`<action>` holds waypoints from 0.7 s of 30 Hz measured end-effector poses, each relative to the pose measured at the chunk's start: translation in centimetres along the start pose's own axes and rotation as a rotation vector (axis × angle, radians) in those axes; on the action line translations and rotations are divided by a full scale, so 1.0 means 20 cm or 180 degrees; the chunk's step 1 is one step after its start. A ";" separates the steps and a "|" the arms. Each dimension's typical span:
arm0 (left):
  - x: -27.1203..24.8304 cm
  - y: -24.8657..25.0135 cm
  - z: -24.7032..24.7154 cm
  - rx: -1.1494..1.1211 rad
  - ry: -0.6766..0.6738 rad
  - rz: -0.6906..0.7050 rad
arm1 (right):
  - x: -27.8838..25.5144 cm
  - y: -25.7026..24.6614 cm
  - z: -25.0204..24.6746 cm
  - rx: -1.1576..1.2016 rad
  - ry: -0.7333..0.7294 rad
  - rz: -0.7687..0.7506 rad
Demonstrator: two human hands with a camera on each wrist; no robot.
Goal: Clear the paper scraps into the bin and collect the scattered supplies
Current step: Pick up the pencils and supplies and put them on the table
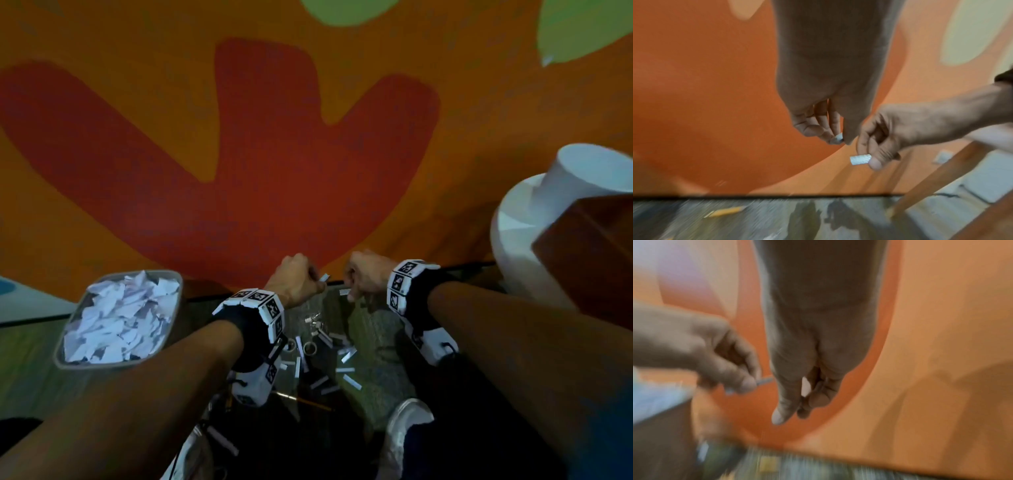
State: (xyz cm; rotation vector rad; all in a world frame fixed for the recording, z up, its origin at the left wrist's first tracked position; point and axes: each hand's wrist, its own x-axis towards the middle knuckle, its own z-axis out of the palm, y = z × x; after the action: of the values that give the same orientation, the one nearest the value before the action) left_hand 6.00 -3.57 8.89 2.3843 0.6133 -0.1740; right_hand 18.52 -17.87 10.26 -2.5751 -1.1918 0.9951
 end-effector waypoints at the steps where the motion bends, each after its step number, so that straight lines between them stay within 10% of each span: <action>1: -0.02 0.05 -0.02 -0.0044 0.0037 0.0069 | -0.06 -0.02 -0.06 0.0013 0.0092 -0.0032; 21: -0.28 1.35 -0.17 -0.0491 0.0238 0.1580 | -1.42 0.42 -0.65 0.0682 0.2902 0.0451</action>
State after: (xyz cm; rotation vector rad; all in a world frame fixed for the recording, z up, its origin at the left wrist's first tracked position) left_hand 13.66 -21.67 28.45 2.3197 0.0508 0.1732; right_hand 18.46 -42.09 31.73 -2.4575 -0.6108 -0.0953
